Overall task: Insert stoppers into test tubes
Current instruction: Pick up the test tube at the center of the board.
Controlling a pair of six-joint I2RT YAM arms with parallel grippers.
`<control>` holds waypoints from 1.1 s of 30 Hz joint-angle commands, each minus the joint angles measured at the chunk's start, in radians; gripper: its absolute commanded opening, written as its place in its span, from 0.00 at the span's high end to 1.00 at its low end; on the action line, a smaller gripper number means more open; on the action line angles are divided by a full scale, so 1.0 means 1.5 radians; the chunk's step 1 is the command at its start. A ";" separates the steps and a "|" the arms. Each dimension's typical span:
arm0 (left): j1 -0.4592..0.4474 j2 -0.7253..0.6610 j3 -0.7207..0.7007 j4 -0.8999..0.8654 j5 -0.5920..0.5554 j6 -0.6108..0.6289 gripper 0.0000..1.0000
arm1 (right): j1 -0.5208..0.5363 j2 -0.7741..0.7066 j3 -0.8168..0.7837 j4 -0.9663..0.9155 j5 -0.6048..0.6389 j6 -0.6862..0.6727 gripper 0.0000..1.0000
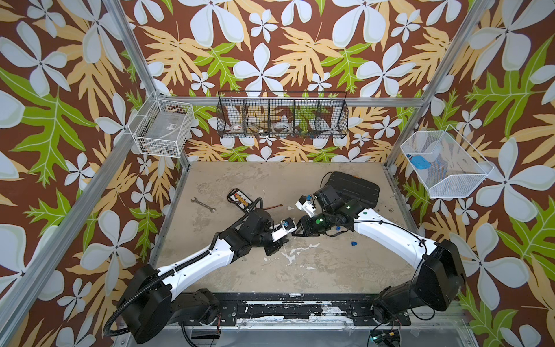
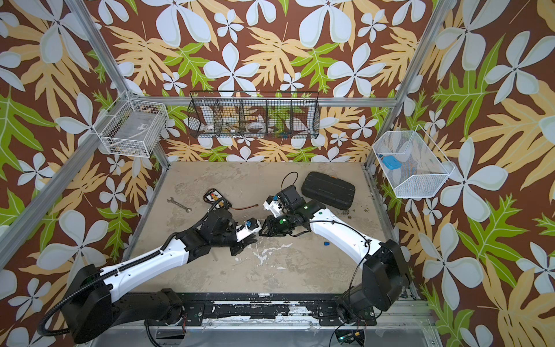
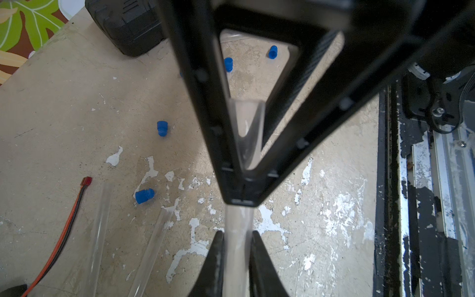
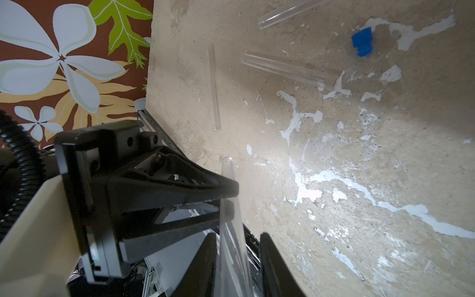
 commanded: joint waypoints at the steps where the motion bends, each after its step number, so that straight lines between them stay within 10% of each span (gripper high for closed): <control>1: -0.001 -0.002 0.004 0.013 0.005 0.003 1.00 | 0.002 0.001 0.000 0.010 -0.011 0.001 0.70; 20: -0.002 0.000 0.006 0.013 -0.008 -0.004 0.99 | 0.003 -0.006 -0.022 0.010 -0.018 0.002 0.90; 33: -0.002 -0.023 -0.035 0.034 -0.038 -0.003 0.61 | 0.002 -0.027 -0.030 0.014 -0.058 0.014 0.91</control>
